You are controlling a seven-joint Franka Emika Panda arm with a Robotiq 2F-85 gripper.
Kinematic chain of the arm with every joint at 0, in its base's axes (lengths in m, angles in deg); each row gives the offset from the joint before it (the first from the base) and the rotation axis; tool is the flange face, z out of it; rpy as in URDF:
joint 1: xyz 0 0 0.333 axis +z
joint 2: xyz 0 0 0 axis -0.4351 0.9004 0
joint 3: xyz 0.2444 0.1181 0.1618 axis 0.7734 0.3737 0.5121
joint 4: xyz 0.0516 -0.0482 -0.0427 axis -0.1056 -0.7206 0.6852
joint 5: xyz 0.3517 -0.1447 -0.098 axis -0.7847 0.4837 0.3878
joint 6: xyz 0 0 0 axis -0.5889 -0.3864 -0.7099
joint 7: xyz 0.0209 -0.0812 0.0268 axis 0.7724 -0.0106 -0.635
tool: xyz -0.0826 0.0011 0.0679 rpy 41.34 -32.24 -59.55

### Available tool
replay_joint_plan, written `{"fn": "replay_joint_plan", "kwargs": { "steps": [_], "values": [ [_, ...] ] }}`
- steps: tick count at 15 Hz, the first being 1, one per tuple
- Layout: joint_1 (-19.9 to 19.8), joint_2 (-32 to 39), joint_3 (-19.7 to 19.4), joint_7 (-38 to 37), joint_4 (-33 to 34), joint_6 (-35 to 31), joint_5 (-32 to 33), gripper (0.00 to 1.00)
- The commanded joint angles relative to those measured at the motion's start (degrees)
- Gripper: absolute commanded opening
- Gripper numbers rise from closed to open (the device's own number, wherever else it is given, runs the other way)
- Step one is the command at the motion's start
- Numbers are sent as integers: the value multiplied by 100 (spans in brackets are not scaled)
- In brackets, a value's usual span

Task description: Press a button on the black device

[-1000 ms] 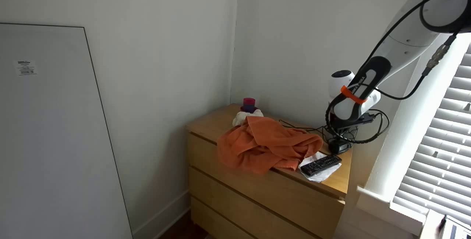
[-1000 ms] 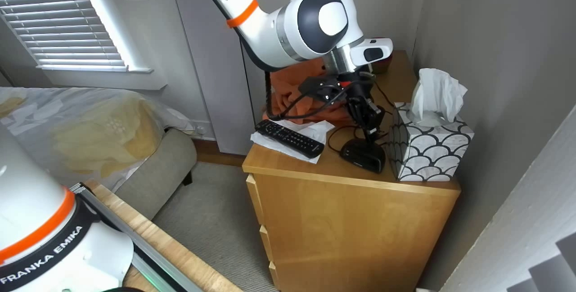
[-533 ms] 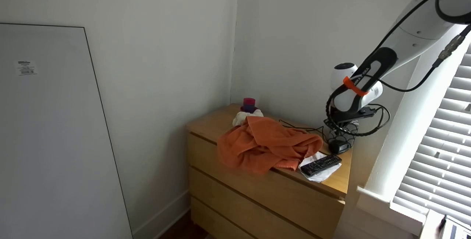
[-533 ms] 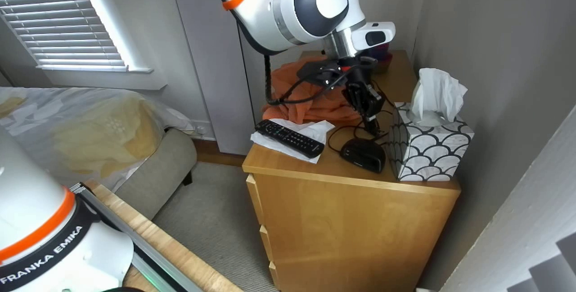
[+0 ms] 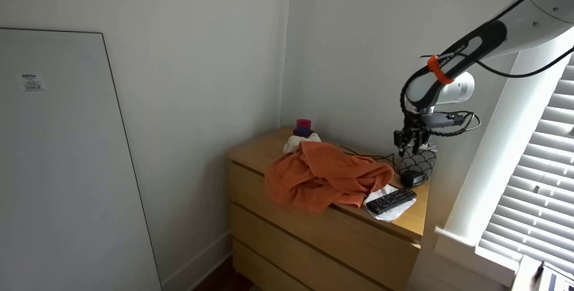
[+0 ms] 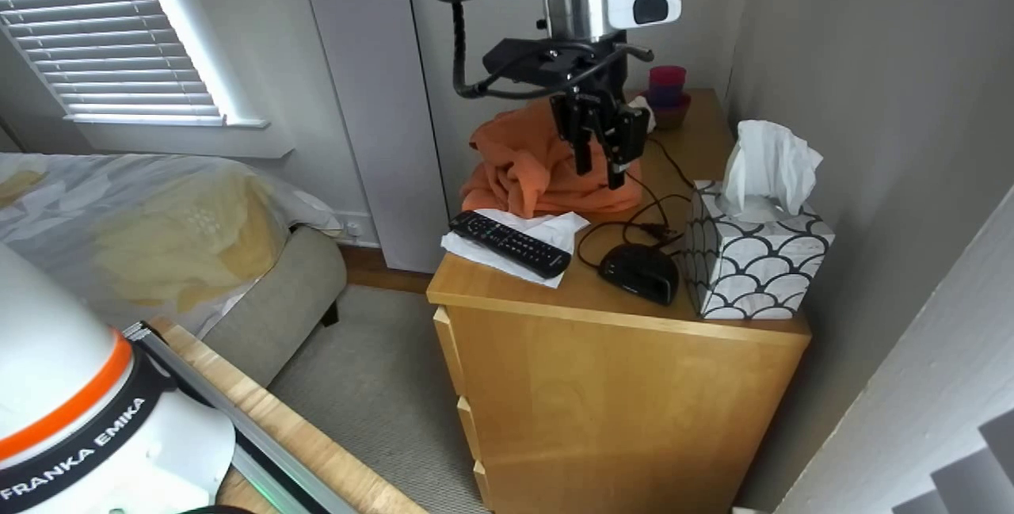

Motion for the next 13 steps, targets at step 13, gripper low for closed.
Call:
{"fn": "replay_joint_plan", "kwargs": {
  "steps": [13],
  "values": [
    [-414,-569,226,1283,17,1110,-137,100]
  ]
}}
